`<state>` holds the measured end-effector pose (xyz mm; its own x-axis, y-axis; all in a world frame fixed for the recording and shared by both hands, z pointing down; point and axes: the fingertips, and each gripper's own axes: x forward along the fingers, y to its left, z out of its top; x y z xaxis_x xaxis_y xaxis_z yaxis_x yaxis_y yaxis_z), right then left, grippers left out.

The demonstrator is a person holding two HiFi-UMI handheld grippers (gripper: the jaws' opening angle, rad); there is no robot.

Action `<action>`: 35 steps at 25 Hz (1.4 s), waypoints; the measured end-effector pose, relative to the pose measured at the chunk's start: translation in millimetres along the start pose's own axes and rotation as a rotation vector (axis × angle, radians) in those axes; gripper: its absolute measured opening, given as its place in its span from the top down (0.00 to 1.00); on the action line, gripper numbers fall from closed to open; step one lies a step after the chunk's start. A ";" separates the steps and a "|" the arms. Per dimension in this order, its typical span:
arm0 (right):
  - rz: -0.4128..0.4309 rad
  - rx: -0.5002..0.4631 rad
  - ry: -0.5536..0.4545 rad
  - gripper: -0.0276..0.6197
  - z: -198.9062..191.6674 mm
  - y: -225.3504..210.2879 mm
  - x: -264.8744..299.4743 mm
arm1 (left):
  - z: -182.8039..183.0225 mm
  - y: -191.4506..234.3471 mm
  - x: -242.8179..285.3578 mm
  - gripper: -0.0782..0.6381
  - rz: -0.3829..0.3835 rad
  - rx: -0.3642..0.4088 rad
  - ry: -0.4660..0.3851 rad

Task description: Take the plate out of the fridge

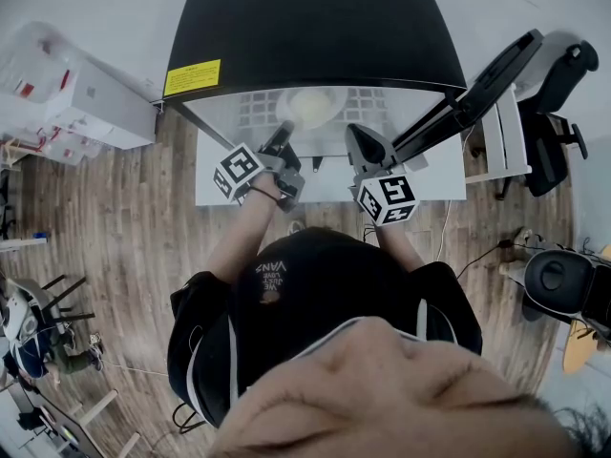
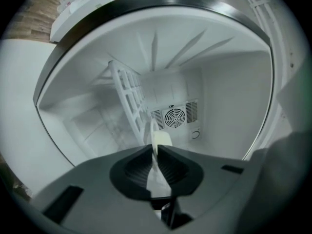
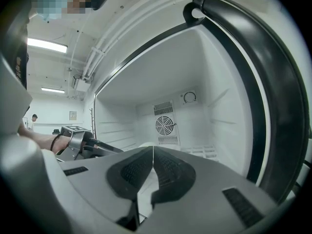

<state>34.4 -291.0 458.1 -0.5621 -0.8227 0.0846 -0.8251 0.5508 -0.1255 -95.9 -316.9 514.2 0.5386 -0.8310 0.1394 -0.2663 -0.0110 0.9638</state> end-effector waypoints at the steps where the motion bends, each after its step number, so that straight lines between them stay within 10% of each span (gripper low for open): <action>1: 0.000 0.000 0.000 0.94 0.1 -0.2 0.0 | -0.1 0.2 -0.1 0.83 -0.003 -0.008 0.000; 35: 0.023 0.043 0.048 0.94 -24.4 10.8 1.5 | -13.6 7.2 -27.4 0.85 -0.035 -0.122 0.002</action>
<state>23.2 -282.9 481.0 -0.5836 -0.8018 0.1284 -0.8095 0.5619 -0.1704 -101.8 -286.6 520.4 0.5474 -0.8302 0.1050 -0.1480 0.0274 0.9886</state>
